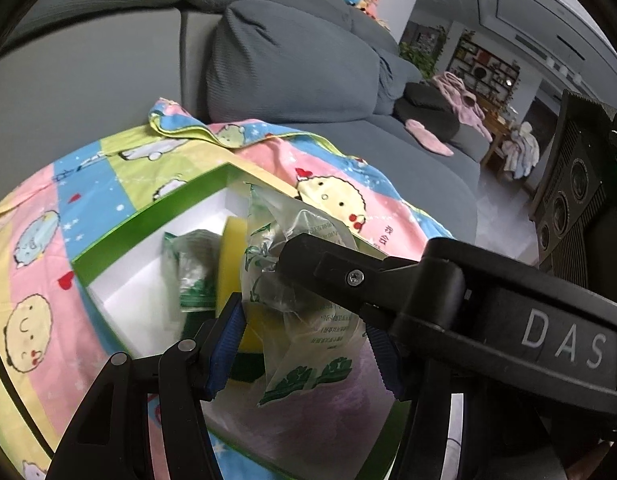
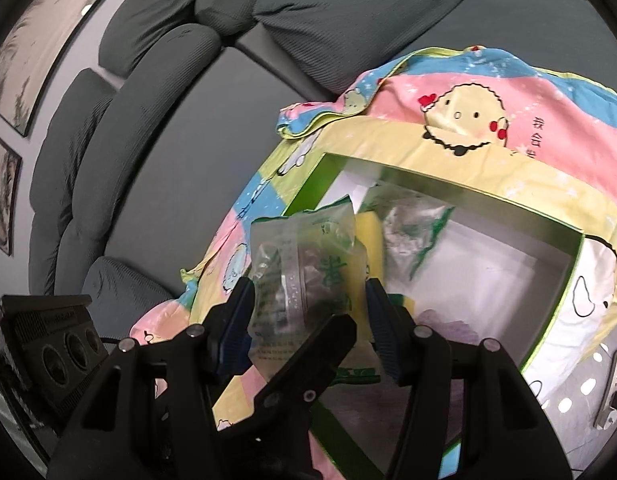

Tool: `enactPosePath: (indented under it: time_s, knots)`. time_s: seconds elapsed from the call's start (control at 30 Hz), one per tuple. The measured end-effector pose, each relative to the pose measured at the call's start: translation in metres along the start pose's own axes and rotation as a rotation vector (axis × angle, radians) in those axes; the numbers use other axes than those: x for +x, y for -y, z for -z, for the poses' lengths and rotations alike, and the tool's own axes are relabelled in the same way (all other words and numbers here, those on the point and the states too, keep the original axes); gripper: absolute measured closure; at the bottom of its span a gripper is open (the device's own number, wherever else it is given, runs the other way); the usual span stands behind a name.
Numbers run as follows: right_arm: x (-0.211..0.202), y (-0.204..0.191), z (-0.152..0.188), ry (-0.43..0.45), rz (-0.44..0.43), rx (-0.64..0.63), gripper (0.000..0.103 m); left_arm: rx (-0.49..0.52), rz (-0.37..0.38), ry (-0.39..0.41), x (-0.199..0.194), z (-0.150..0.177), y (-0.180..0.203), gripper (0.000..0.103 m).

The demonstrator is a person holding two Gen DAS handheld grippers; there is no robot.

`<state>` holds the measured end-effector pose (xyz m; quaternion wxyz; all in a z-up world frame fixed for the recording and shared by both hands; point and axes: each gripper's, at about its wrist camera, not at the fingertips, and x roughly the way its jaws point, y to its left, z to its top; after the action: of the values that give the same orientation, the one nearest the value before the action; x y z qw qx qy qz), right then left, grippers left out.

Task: Organize objects
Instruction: 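Carry the small bag with the right gripper over the white box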

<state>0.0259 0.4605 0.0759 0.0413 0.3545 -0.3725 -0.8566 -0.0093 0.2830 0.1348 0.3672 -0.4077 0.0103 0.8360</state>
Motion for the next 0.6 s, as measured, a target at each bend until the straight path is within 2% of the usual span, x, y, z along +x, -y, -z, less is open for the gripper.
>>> enactPosePath:
  time_s: [0.6]
  knots:
    - [0.009,0.026,-0.004,-0.015,0.087,0.069,0.046,-0.042,0.062,-0.072,0.029,0.006,0.002,0.043]
